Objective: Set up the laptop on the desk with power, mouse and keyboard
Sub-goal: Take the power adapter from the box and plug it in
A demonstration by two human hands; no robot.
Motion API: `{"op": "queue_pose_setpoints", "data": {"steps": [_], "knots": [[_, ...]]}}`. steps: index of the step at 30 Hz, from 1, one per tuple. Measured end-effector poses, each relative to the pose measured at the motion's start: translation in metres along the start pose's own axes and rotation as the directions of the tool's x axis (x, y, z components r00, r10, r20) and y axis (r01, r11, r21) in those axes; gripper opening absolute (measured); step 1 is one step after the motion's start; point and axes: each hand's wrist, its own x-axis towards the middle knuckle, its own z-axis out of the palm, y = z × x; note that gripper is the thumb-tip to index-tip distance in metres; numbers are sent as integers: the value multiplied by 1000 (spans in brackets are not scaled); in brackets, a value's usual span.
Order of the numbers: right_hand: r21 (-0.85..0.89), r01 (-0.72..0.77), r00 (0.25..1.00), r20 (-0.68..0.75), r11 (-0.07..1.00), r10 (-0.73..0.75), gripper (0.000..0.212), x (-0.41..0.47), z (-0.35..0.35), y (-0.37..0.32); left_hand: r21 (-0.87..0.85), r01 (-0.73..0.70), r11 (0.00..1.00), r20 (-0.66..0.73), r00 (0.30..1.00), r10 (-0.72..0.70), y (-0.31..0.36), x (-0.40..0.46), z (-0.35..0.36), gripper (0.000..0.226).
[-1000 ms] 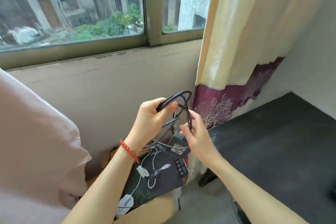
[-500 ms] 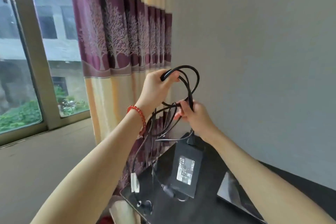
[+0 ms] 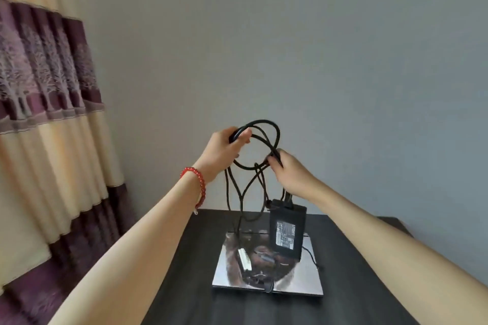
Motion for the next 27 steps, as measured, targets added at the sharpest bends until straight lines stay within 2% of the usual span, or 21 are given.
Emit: {"op": "queue_pose_setpoints", "data": {"steps": [6, 11, 14, 16, 20, 22, 24, 25, 27], "knots": [[-220, -188, 973, 87, 957, 212, 28, -40, 10, 88, -53, 146, 988, 248, 960, -128, -79, -15, 71, 32], [-231, -316, 923, 149, 920, 355, 21, -76, 52, 143, -47, 229, 972, 361, 912, -197, -151, -52, 104, 20], [-220, -401, 866, 225, 889, 446, 28, -86, 84, 168, -4, 235, 972, 430, 878, -211, -190, -68, 111, 14], [-158, -452, 847, 231, 878, 478, 28, -92, 103, 180, 27, 250, 968, 424, 874, -238, -217, -82, 115, 18], [-72, -532, 813, 234, 844, 532, 16, -109, 127, 206, 196, 250, 948, 323, 896, -304, -271, -106, 119, 8], [-91, -547, 795, 253, 832, 551, 3, -120, 130, 218, 323, 235, 917, 313, 888, -337, -290, -114, 122, 12], [-128, -541, 806, 203, 831, 556, 13, -123, 130, 228, 456, 146, 878, 376, 863, -338, -303, -119, 130, 17], [-152, -522, 818, 190, 839, 543, 16, -121, 128, 230, 510, 68, 857, 437, 838, -326, -309, -119, 133, 27], [-188, -517, 803, 230, 835, 550, 7, -116, 129, 242, 552, -16, 834, 584, 721, -373, -319, -121, 138, 65]]}}
